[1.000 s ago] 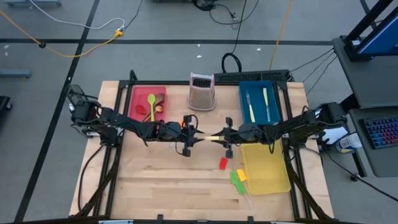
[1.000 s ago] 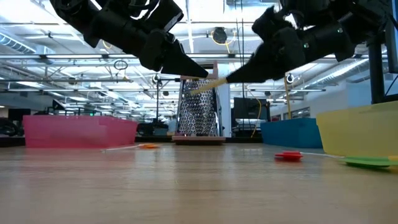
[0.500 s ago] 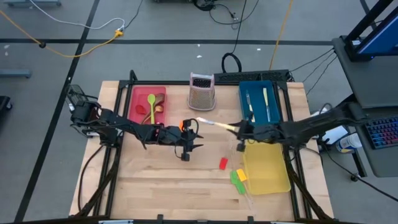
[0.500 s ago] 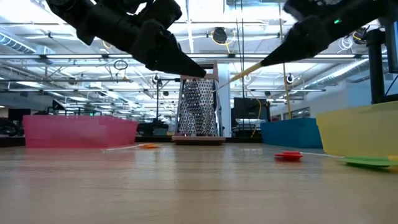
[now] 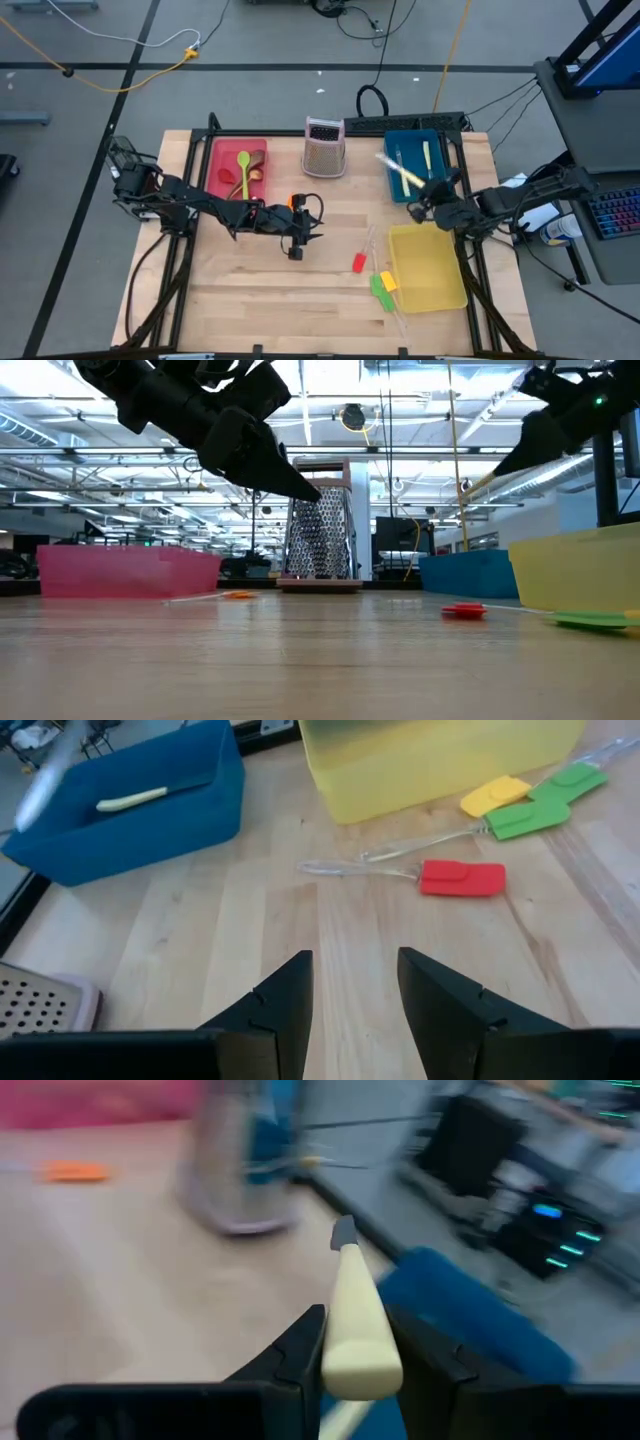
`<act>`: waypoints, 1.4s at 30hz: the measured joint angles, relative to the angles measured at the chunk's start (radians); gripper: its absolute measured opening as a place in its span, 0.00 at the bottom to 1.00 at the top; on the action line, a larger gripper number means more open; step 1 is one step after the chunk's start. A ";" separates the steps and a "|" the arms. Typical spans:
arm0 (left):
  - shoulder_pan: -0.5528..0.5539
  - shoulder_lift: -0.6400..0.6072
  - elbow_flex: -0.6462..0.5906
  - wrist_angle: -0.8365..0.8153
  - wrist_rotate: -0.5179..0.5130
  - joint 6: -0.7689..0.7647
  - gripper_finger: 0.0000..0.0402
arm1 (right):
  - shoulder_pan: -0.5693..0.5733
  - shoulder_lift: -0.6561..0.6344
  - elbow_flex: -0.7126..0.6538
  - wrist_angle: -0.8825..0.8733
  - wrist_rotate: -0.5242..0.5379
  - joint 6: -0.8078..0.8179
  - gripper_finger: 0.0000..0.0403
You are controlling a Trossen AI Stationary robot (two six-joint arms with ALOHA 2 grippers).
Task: Pick & Place Kitchen Items
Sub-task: Put the yellow knife into the blue bin, then put the orange spatula into the yellow bin
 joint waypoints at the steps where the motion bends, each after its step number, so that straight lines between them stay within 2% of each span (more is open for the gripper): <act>1: 0.000 0.000 0.000 -0.003 0.000 0.000 0.38 | -0.007 -0.001 0.000 -0.031 0.039 0.043 0.21; 6: 0.000 0.000 0.000 -0.006 0.000 -0.026 0.38 | -0.073 0.004 -0.030 -0.088 0.137 0.260 0.21; 11: 0.000 0.000 0.000 -0.006 0.000 -0.052 0.38 | -0.174 0.033 -0.138 -0.088 0.049 0.375 0.21; 15: 0.000 0.000 0.000 -0.003 0.000 -0.064 0.38 | -0.228 0.049 -0.202 -0.044 0.011 0.395 0.21; 22: 0.001 0.000 0.000 0.001 -0.003 -0.077 0.38 | -0.288 0.050 -0.324 0.261 0.011 0.227 0.23; 25: 0.001 0.000 0.000 0.000 -0.036 -0.112 0.38 | -0.310 0.050 -0.403 0.427 0.011 0.170 0.27; 28: 0.001 0.000 0.000 0.000 -0.079 -0.191 0.38 | -0.316 0.050 -0.469 0.629 0.011 0.106 0.31; 33: 0.002 0.000 0.000 -0.030 -0.163 -0.345 0.38 | -0.315 0.049 -0.544 0.984 0.011 -0.141 0.37; 35: 0.002 0.000 0.000 -0.078 -0.197 -0.423 0.38 | -0.314 0.049 -0.555 1.072 0.008 -0.207 0.40; 42: 0.008 0.000 0.000 -0.386 -0.243 -0.762 0.38 | -0.307 0.052 -0.557 1.231 -0.236 -0.287 0.45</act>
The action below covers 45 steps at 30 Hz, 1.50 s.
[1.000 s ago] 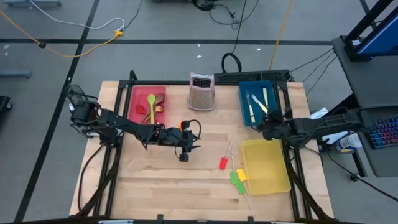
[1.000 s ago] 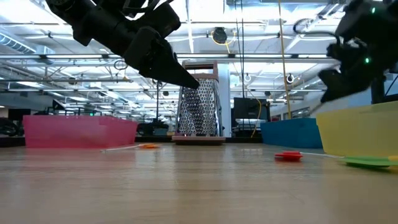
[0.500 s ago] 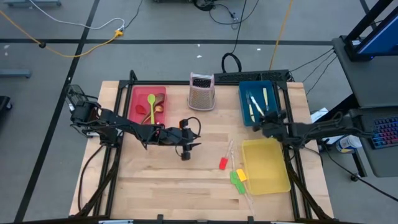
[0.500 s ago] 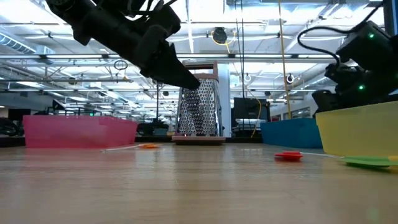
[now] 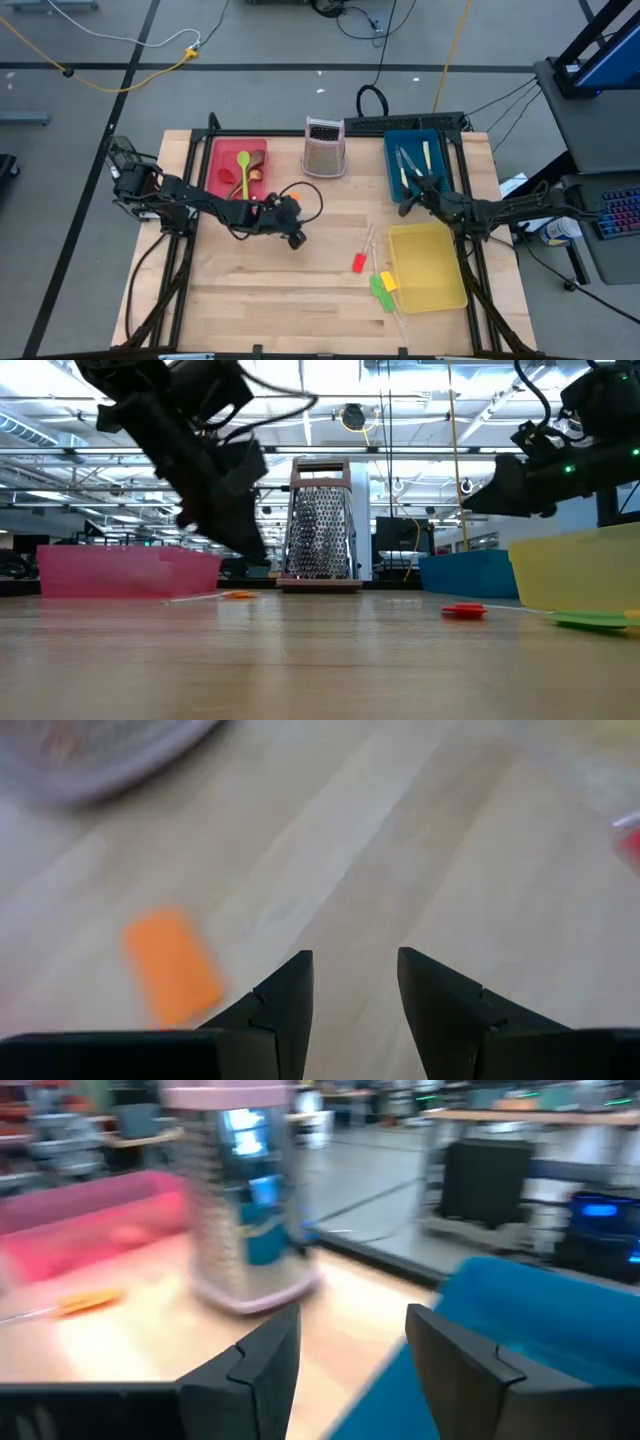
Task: Pick & Place Kitchen Items
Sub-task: Put the orange spatula into the yellow bin
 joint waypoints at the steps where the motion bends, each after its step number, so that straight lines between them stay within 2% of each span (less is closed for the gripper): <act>1: 0.000 0.000 0.000 -0.045 -0.017 -0.032 0.38 | 0.000 0.000 0.000 0.007 -0.037 -0.001 0.45; 6: 0.011 0.000 0.000 -0.176 -0.098 -0.173 0.38 | 0.000 0.000 -0.001 0.065 -0.233 0.007 0.43; 11: 0.050 0.000 -0.023 -0.153 -0.105 -0.182 0.38 | 0.000 0.004 -0.002 0.167 -0.465 -0.033 0.40; 14: 0.086 0.000 -0.029 -0.138 -0.073 -0.199 0.38 | 0.002 0.033 -0.002 0.236 -0.528 -0.031 0.39; 21: 0.176 0.000 -0.006 -0.095 0.116 -0.084 0.38 | 0.056 0.180 -0.003 0.428 -0.539 -0.027 0.36; 24: 0.206 0.000 0.007 -0.093 0.129 -0.024 0.38 | 0.081 0.269 0.020 0.517 -0.539 -0.027 0.35; 27: 0.250 0.000 0.007 -0.111 0.135 0.028 0.38 | 0.105 0.369 0.075 0.506 -0.539 -0.027 0.35; 34: 0.329 0.045 0.007 -0.109 0.232 0.052 0.38 | 0.143 0.601 0.258 0.515 -0.538 -0.031 0.33; 40: 0.349 0.126 0.013 -0.090 0.254 0.099 0.38 | 0.151 0.745 0.393 0.515 -0.541 -0.029 0.33; 45: 0.355 0.142 0.012 -0.114 0.267 0.118 0.37 | 0.152 0.824 0.469 0.517 -0.539 -0.035 0.33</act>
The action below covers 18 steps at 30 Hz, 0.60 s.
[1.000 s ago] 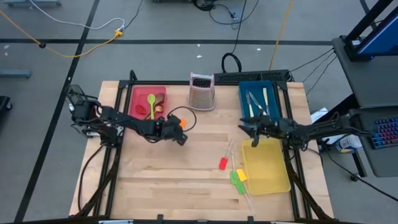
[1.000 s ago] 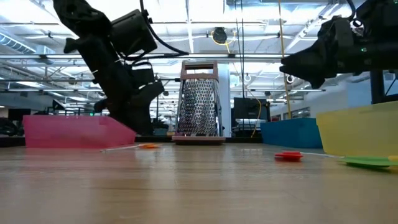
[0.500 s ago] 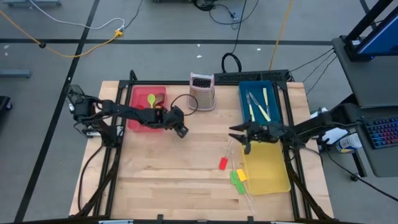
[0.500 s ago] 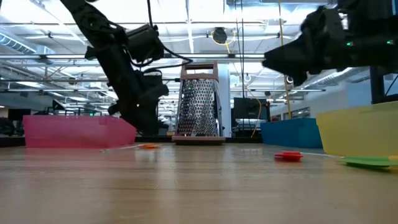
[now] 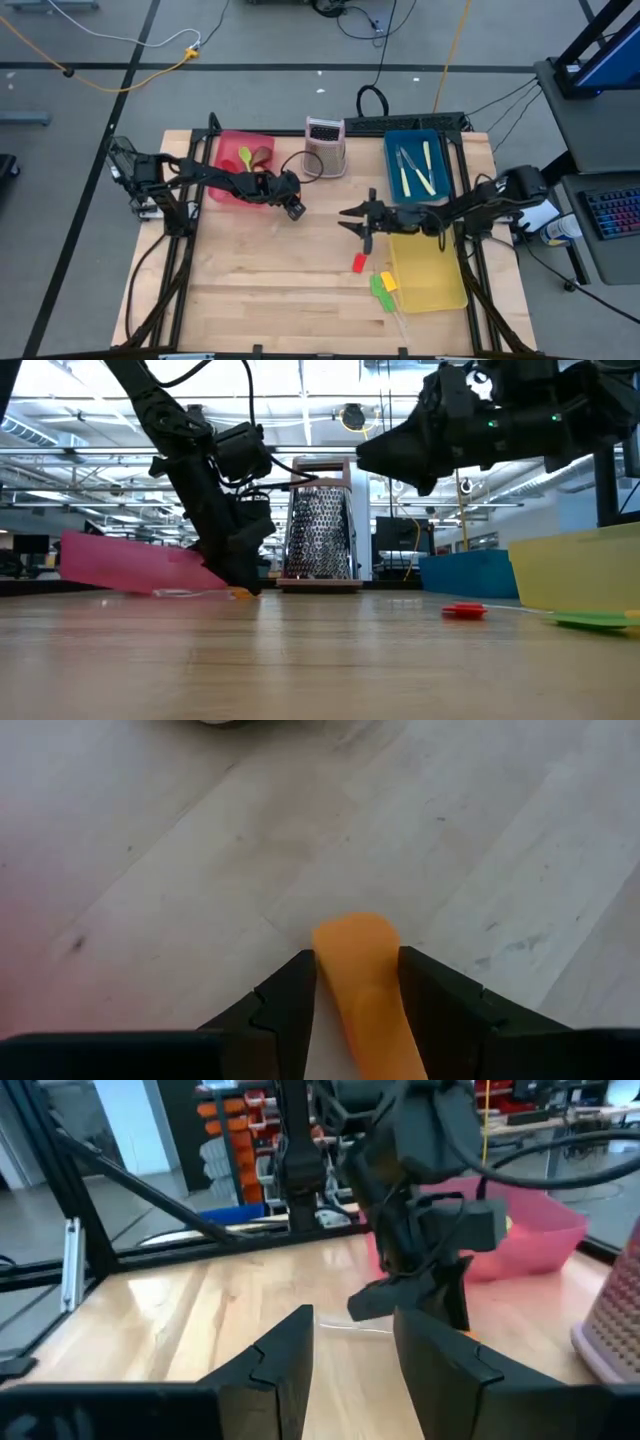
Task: Pick & Place Kitchen Items
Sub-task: Put the orange spatula into the yellow bin
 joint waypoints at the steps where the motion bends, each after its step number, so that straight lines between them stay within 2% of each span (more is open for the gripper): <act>1: 0.000 0.000 0.000 0.001 0.000 0.007 0.36 | 0.000 0.010 0.010 0.001 -0.002 -0.001 0.33; 4: -0.003 -0.002 -0.001 0.001 0.000 0.017 0.29 | 0.000 0.023 0.026 0.008 0.000 0.001 0.33; 11: -0.019 -0.031 -0.004 0.000 -0.011 0.014 0.03 | 0.000 0.025 0.026 0.011 0.000 0.017 0.33; 18: -0.056 -0.118 -0.008 -0.041 0.004 -0.005 0.02 | 0.003 0.025 0.026 -0.001 0.000 0.073 0.33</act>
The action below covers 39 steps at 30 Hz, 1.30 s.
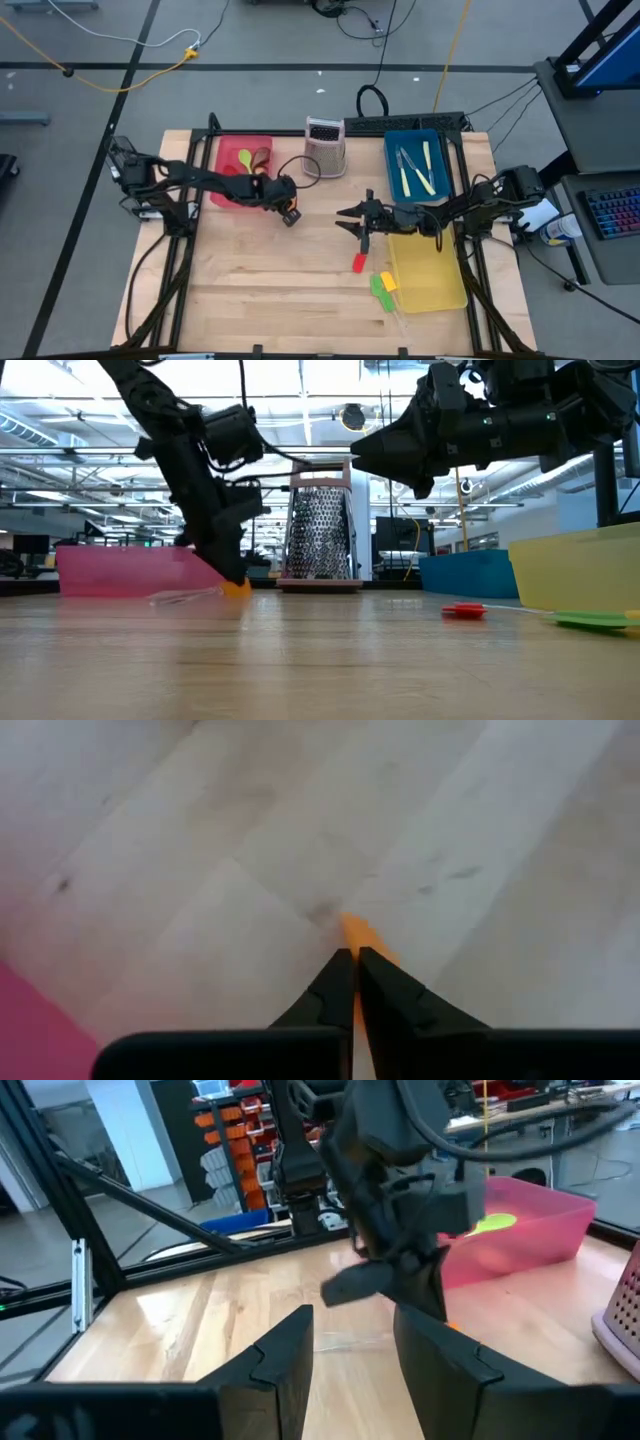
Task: Pick & Place Kitchen Items
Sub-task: Put the orange spatula into the yellow bin
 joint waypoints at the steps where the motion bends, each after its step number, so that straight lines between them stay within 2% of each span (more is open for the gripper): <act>1: -0.006 -0.011 0.000 -0.003 0.001 -0.001 0.02 | 0.003 0.000 0.000 0.000 0.000 0.000 0.33; 13: -0.151 -0.036 0.000 0.039 -0.017 0.009 0.02 | 0.060 0.001 0.000 -0.002 0.001 0.027 0.33; 17: -0.208 -0.058 0.000 0.117 -0.018 0.036 0.01 | 0.071 0.035 0.000 -0.004 0.002 0.085 0.33; 20: -0.254 -0.071 0.003 0.236 -0.017 0.047 0.01 | 0.074 0.080 0.000 0.031 0.010 0.121 0.33; 23: -0.308 -0.088 0.005 0.374 -0.017 0.098 0.01 | 0.075 0.157 0.017 0.066 0.078 0.175 0.33; 26: -0.363 -0.099 0.001 0.416 -0.018 0.151 0.01 | 0.078 0.238 0.060 0.100 0.109 0.206 0.33; 29: -0.406 -0.101 0.004 0.451 -0.026 0.183 0.01 | 0.080 0.292 0.107 0.125 0.095 0.186 0.33; 34: -0.434 -0.101 0.003 0.450 -0.105 0.185 0.01 | 0.080 0.345 0.197 0.157 0.035 0.077 0.33; 39: -0.464 -0.101 0.003 0.423 -0.127 0.169 0.01 | 0.090 0.343 0.204 0.143 0.027 0.037 0.33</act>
